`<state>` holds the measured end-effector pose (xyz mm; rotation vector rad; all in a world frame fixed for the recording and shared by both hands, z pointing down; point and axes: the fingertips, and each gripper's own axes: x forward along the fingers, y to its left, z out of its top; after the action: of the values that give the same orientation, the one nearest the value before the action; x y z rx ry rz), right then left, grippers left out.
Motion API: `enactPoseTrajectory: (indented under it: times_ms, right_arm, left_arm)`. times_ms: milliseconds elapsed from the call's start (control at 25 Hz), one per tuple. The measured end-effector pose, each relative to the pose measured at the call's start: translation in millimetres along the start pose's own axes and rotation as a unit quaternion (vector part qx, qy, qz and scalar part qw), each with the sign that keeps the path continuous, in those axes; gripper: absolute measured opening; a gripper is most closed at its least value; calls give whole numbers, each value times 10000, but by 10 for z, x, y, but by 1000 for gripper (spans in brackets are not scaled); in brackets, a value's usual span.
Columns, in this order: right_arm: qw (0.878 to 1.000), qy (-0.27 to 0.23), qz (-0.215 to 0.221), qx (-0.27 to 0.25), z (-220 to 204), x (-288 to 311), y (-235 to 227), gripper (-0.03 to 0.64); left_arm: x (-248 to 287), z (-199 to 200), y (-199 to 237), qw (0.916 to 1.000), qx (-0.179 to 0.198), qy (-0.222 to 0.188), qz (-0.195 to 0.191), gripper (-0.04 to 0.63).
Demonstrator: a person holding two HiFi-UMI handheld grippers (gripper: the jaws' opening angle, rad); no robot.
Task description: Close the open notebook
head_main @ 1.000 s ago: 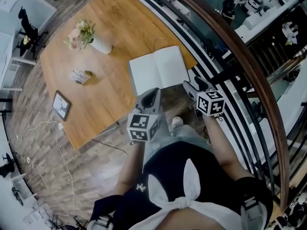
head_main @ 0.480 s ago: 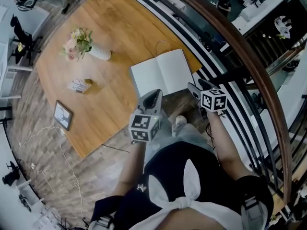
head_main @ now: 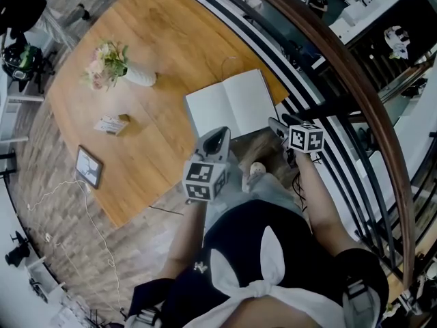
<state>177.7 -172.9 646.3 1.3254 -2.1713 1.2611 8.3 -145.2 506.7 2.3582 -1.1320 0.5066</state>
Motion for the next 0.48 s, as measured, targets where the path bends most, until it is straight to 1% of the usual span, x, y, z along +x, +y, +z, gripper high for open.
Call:
enactPoseTrajectory:
  times_ms: [320, 360, 440, 480]
  right_arm:
    - [9975, 226, 321, 583, -163, 148, -34, 264]
    - [9970, 256, 363, 626, -184, 156, -26, 250]
    - [9966, 260, 405, 664, -208, 159, -15, 182]
    - [9967, 242, 402, 663, -211, 156, -14, 169]
  left_arm:
    - [36, -54, 58, 9999, -74, 90, 3, 18]
    - [37, -64, 60, 9999, -75, 94, 3, 18]
    - [38, -75, 64, 10000, -73, 59, 13, 18]
    - [39, -78, 70, 10000, -81, 23, 29, 18]
